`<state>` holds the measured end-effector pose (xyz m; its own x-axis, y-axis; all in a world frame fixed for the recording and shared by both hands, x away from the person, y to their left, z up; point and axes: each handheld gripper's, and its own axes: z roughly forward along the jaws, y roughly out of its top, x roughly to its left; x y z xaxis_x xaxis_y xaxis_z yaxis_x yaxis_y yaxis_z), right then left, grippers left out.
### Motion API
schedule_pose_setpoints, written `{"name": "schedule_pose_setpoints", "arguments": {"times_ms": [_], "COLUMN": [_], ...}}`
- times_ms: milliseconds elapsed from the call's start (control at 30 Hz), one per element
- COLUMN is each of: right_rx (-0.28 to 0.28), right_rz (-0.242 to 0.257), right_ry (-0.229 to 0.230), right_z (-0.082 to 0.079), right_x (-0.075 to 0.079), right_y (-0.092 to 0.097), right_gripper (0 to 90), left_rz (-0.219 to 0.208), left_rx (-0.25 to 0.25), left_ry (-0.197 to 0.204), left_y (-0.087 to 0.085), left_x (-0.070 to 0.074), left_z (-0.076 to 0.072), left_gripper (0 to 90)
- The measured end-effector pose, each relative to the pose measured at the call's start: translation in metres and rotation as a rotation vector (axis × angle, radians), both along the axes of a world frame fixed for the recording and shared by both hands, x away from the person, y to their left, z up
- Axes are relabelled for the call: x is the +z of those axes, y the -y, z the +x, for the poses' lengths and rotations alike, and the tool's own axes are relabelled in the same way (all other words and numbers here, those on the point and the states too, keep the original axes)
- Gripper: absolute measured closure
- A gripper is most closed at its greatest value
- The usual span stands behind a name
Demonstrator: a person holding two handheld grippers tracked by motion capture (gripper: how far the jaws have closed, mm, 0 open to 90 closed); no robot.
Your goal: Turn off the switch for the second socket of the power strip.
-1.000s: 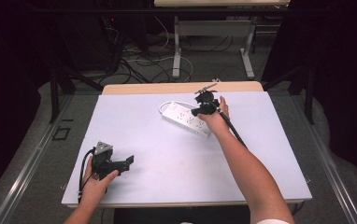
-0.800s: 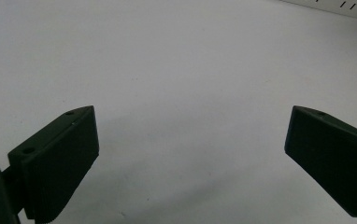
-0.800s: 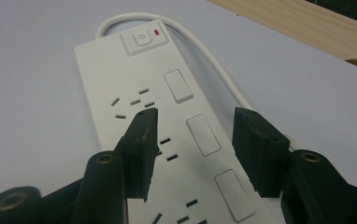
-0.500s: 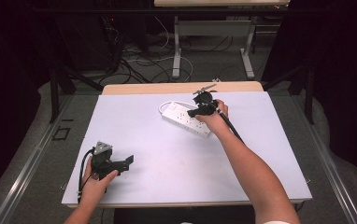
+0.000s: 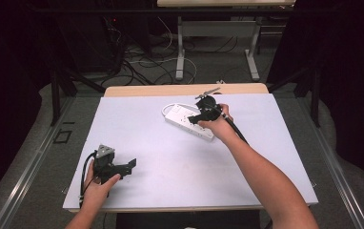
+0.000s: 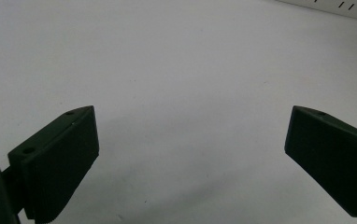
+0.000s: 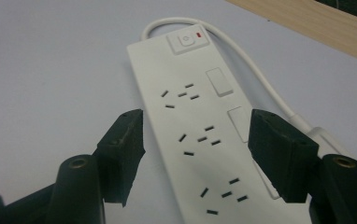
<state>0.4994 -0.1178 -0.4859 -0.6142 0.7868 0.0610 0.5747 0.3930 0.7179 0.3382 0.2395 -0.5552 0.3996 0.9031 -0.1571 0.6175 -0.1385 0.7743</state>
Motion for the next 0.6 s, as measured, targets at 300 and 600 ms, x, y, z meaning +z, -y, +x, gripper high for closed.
{"name": "schedule_pose_setpoints", "arguments": {"times_ms": [300, 600], "right_rx": [0.002, 0.014], "right_rz": [-0.009, -0.008], "right_ry": [-0.039, 0.001], "right_z": [-0.017, -0.03], "right_x": [0.007, 0.014], "right_y": [-0.002, 0.002], "right_gripper": [35.6, 31.6], "left_rz": [0.001, 0.004], "left_rx": [0.001, -0.001], "left_ry": [0.001, 0.0], "left_y": [0.001, 0.001], "left_x": [-0.001, -0.001], "left_z": [0.0, 0.0], "left_gripper": [2.9, 2.9]}}
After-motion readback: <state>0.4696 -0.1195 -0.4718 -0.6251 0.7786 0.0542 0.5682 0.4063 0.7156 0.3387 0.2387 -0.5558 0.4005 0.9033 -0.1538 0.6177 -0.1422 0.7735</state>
